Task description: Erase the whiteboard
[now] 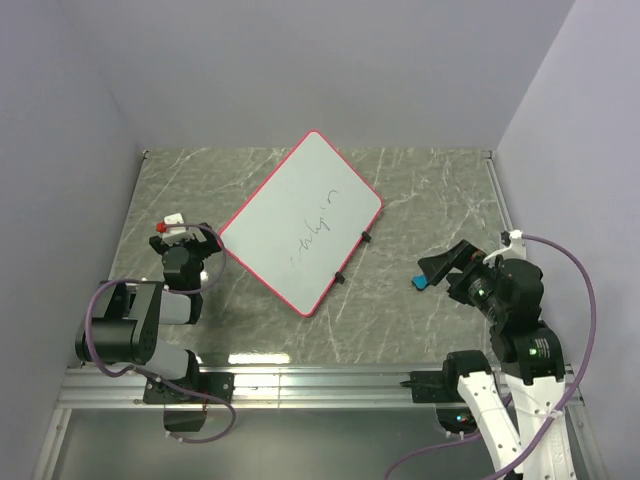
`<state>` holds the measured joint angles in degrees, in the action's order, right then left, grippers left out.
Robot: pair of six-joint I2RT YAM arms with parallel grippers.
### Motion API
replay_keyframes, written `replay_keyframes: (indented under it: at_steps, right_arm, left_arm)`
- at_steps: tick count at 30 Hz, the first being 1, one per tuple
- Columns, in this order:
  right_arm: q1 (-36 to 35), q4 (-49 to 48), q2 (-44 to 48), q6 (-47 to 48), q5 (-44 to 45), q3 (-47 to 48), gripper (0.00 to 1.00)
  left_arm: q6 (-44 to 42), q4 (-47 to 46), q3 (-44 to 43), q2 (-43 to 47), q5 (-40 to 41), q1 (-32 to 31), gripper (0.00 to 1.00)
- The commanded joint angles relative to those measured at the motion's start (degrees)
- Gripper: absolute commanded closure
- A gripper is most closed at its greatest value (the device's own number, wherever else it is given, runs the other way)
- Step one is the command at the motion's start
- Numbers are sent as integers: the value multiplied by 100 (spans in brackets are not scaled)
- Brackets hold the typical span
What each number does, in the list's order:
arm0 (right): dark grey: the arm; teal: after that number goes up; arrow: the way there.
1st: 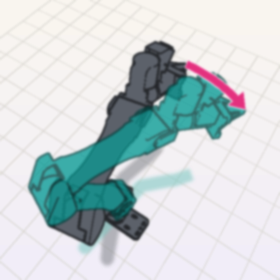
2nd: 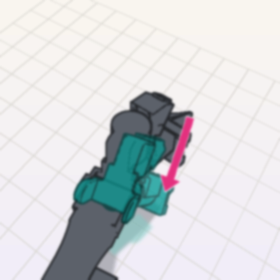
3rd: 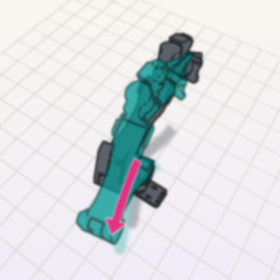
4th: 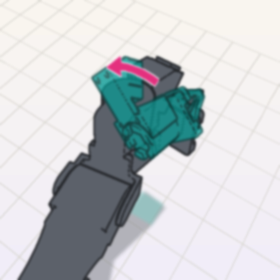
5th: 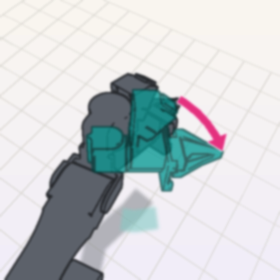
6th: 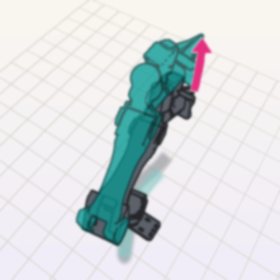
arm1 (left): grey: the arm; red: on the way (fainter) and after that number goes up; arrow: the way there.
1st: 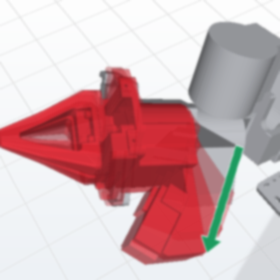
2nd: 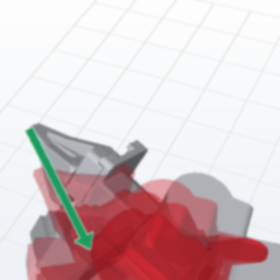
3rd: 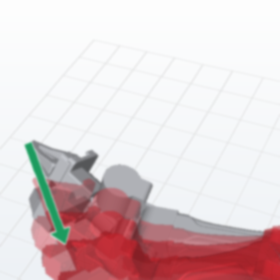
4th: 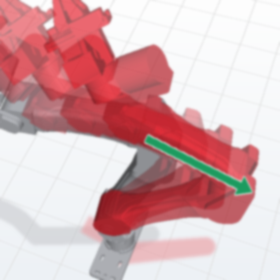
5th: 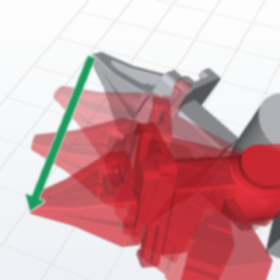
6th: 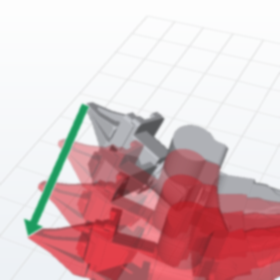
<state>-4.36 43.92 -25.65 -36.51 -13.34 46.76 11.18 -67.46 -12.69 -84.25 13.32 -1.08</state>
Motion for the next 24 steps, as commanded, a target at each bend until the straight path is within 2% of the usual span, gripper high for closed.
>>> replay_keyframes:
  at_steps: [1, 5, 6, 7, 8, 9, 10, 11, 12, 13, 15, 16, 17, 18, 20, 21, 22, 24]
  right_arm:
    - [5, 617, 113, -14, 306, 395, 0]
    - [14, 819, -54, 399, 16, 728, 0]
    - [5, 828, -115, 399, 25, 772, 0]
    - [14, 837, -159, 347, 77, 816, 0]
    - [5, 837, -203, 303, 225, 930, 0]
    - [5, 811, -291, 242, 270, 983, 0]
    - [5, 802, -335, 198, 384, 1036, 1]
    - [5, 793, -370, 162, 664, 1132, 1]
    - [14, 785, -405, 66, 832, 1142, 1]
    - [14, 689, -414, 65, 946, 1142, 2]
    - [23, 627, -546, 109, 1210, 1177, 2]
    - [14, 687, -642, 118, 1272, 1221, 2]
    - [14, 731, -765, 101, 1299, 1299, 1]
    - [14, 793, -1079, 100, 1308, 1344, 0]
    - [14, 1030, -1432, 31, 1326, 1449, 0]
    - [14, 1092, -1800, -39, 1326, 1450, 0]
    - [14, 1110, -1986, -58, 1317, 1424, 0]
    - [14, 1092, -2486, -145, 1264, 1327, 0]
  left_arm:
    - [-81, -294, -111, 66, -93, -6, 1]
    - [-29, -364, -181, 188, 160, -41, 1]
    - [41, 845, -329, 416, 336, -59, 0]
    - [251, 1841, -1001, 949, 1016, -59, 1]
    - [1080, 2921, -1469, 1102, 1597, -50, 1]
    - [1758, 5342, -1961, 1147, 2439, -24, 1]
    - [2617, 6532, -2966, 1060, 3587, 20, 1]
    - [4288, 7840, -3403, 990, 3851, 90, 0]
    - [4696, 8628, -3755, 911, 3871, 299, 1]
    - [4944, 9384, -4167, 814, 3532, 380, 1]
    - [4142, 9007, -4277, 840, 2637, 670, 1]
    - [3712, 8552, -4355, 814, 1936, 775, 1]
    - [3298, 8635, -4478, 700, 1119, 907, 0]
    - [3338, 8958, -4671, 534, 955, 925, 1]
    - [3757, 10292, -5435, -195, 857, 969, 1]
    - [3882, 10619, -5637, -441, 517, 1004, 1]
    - [3518, 10657, -5796, -791, 70, 1100, 0]
    - [3339, 10193, -5579, -769, -1245, 1136, 1]
